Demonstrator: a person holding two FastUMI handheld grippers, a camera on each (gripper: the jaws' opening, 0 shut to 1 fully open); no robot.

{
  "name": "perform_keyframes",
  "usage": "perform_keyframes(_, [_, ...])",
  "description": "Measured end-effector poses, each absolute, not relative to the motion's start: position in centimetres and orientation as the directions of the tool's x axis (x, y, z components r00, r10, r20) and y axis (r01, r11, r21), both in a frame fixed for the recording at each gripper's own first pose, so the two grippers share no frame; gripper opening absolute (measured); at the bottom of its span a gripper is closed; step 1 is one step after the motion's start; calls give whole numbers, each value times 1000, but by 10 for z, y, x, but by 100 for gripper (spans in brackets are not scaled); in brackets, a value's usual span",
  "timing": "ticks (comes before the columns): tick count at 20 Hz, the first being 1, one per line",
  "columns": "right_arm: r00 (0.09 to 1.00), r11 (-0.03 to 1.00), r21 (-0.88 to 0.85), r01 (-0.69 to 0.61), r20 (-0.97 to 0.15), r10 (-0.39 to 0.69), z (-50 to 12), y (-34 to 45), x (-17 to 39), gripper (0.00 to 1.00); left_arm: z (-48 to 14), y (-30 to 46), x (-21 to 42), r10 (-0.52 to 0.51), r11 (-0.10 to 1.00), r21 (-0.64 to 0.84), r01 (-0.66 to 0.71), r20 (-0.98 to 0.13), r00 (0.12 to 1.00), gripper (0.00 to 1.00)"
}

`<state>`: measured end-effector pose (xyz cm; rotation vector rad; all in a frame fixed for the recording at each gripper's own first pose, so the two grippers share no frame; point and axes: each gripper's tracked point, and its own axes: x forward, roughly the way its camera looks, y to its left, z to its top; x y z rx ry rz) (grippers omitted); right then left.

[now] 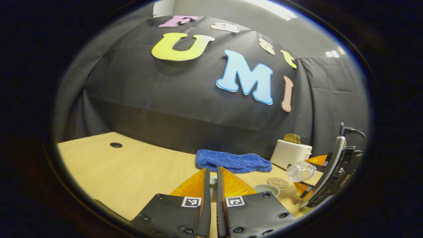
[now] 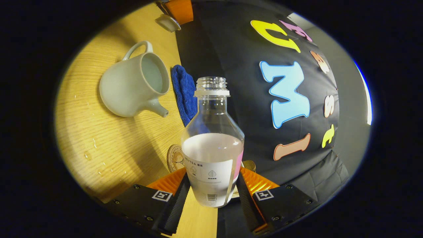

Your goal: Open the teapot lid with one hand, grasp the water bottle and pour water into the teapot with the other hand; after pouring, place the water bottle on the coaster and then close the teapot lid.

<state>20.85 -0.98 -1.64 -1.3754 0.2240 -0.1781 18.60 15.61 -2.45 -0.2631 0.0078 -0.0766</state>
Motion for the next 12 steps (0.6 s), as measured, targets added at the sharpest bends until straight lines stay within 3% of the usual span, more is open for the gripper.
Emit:
perform_keyframes(1, [967,140,-990,2,-34,-251,-12,-10,209,76,-25,156,186,-83,960,-268,80,2,997,13])
perform_keyframes(7, [974,-13,-1000,-15,-11,-226,4,-9,214,75,-27,163,186,-85,943,-322,81,2,996,17])
perform_keyframes(8, [975,-42,-999,-15,-5,-222,3,-6,216,75,-26,164,186,-85,942,-326,81,1,996,10])
perform_keyframes(11, [980,-136,-991,-9,18,-198,7,2,219,75,-27,163,185,-90,940,-329,85,0,996,10])
perform_keyframes(12, [982,-154,-988,-10,19,-190,8,4,219,75,-26,164,186,-90,940,-329,85,0,996,17])
